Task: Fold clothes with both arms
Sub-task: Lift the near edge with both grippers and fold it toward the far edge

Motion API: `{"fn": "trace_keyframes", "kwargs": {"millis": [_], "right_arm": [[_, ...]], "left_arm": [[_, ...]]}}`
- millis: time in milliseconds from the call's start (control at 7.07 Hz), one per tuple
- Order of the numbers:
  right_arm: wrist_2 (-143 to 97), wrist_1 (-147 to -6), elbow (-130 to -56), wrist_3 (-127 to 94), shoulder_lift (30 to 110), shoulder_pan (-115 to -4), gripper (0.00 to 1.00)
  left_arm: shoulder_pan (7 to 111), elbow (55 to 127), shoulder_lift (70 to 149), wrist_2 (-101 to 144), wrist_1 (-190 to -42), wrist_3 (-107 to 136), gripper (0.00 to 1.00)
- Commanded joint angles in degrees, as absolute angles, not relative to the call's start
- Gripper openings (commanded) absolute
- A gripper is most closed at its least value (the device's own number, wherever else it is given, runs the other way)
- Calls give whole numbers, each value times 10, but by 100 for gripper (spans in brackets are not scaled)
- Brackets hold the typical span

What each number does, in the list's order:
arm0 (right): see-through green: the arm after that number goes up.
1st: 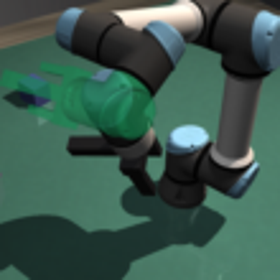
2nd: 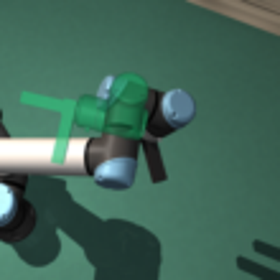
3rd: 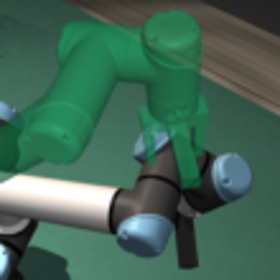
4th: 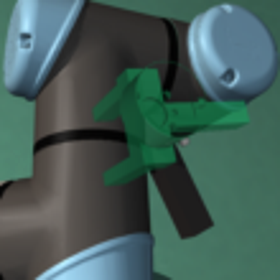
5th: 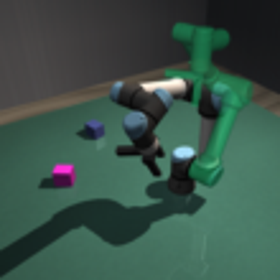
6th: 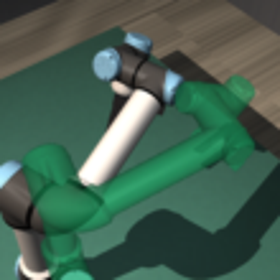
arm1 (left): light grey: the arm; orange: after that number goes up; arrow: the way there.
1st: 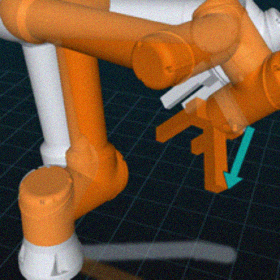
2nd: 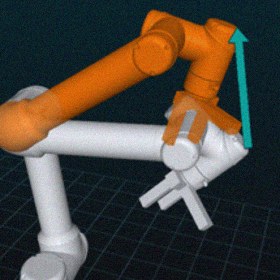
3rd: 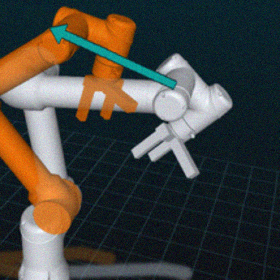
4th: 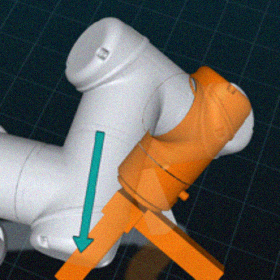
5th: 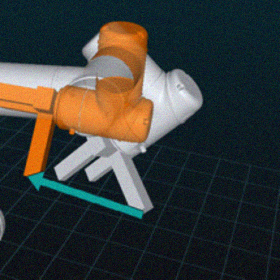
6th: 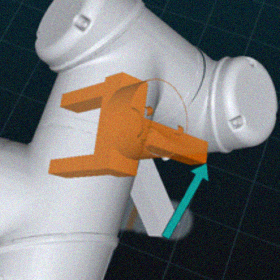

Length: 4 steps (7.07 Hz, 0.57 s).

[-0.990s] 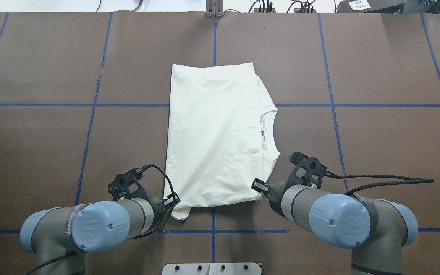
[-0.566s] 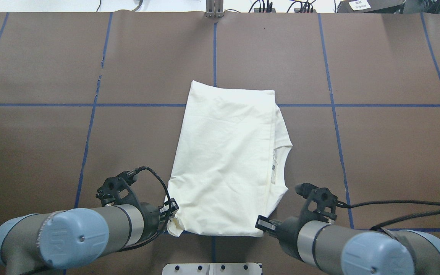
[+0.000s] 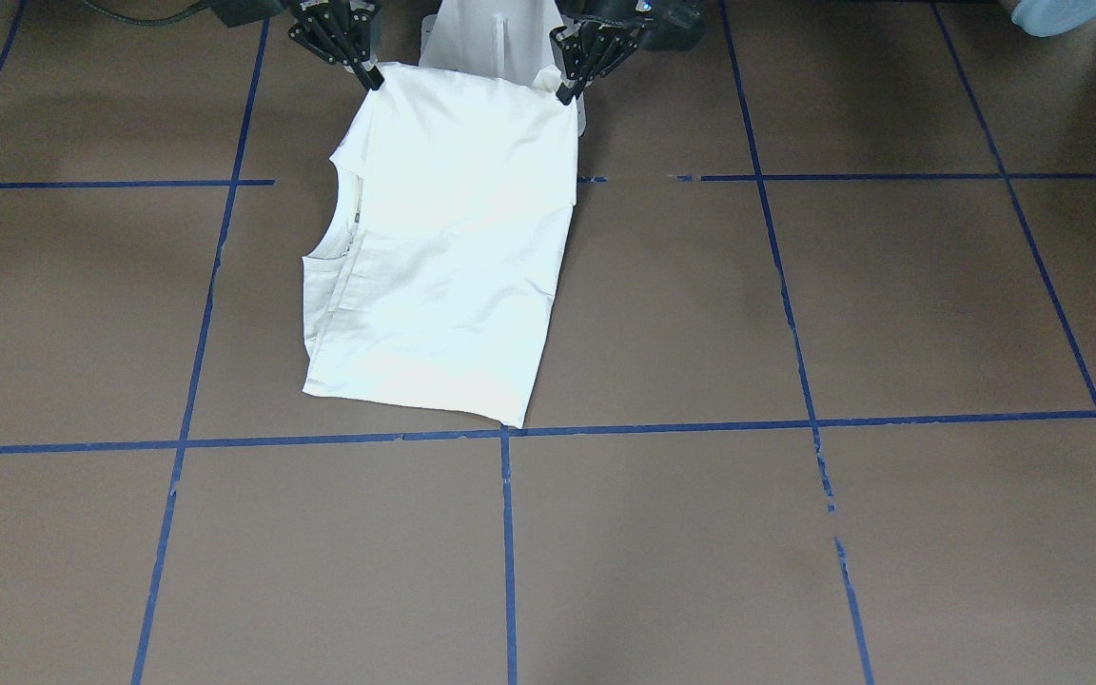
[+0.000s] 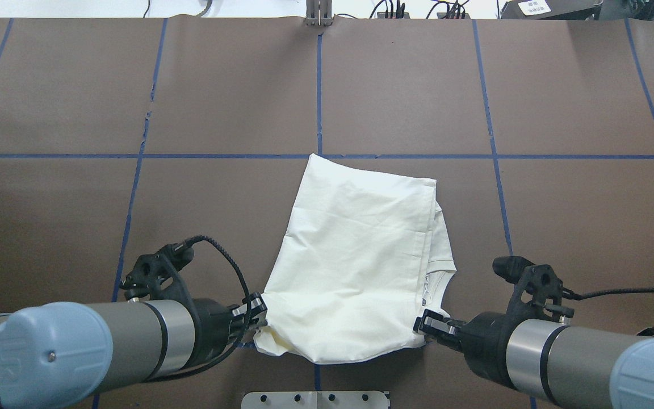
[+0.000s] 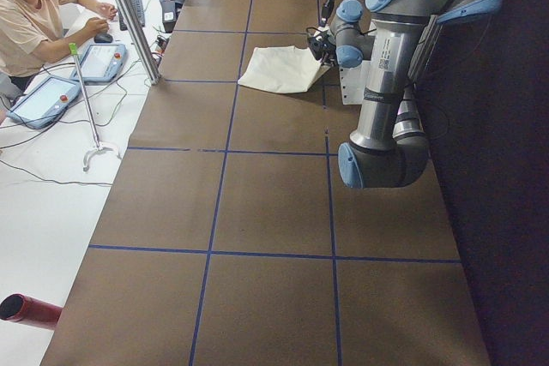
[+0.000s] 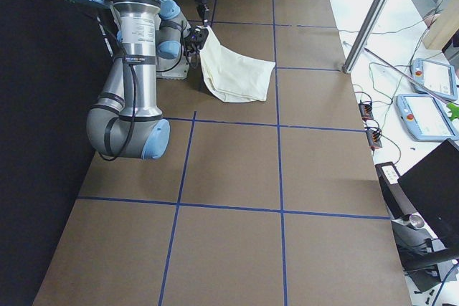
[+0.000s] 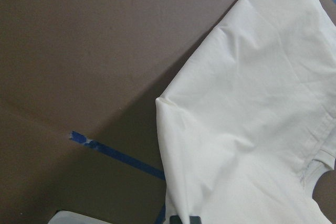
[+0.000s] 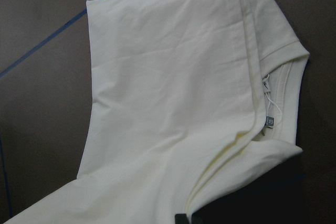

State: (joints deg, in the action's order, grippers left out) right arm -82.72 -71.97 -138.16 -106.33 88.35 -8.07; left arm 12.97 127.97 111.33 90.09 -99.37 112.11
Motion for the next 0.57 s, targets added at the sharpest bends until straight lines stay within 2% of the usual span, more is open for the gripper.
{"fn": "trace_keyframes", "kwargs": {"millis": [0, 424], "right_arm": [[-853, -720, -1336, -1057, 872, -139, 0], [-928, -716, -1240, -1000, 812, -233, 0]], "left_arm": [[200, 1175, 1184, 904, -998, 1073, 0], [256, 1036, 1269, 901, -1028, 1000, 0]]}}
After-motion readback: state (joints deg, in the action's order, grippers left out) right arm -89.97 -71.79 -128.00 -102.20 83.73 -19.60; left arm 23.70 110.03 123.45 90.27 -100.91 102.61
